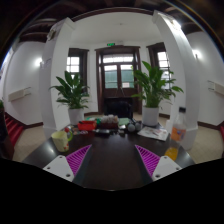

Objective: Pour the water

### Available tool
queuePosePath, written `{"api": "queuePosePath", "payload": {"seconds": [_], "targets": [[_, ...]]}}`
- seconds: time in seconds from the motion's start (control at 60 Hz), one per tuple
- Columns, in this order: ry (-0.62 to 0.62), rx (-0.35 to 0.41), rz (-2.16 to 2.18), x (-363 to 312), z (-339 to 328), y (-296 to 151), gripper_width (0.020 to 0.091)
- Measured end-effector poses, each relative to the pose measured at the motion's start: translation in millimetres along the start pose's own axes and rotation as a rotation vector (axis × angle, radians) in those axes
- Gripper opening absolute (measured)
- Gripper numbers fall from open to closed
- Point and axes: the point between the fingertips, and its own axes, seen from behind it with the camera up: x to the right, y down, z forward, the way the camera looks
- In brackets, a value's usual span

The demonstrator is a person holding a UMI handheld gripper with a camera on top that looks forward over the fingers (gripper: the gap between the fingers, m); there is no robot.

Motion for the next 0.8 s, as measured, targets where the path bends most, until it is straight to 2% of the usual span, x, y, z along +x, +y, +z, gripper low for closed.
{"api": "queuePosePath", "payload": {"seconds": [0.133,0.217,0.3,0.483,0.617,0.8], "targets": [[0.080,-0.067,0.045,36.4,1.0,17.7,0.0852],[0.138,-0.068,0.057,65.4,-2.6,15.0,0.0848],[0.198,-0.045,0.055,96.1,-5.9,14.6,0.0846],[0.284,0.052,0.049,140.3,18.9,-39.6,0.0854],[0.288,0.093,0.051,145.2,53.3,-63.9,0.0854],[0.263,0.098,0.048,137.3,91.9,-70.6,0.0823]]}}
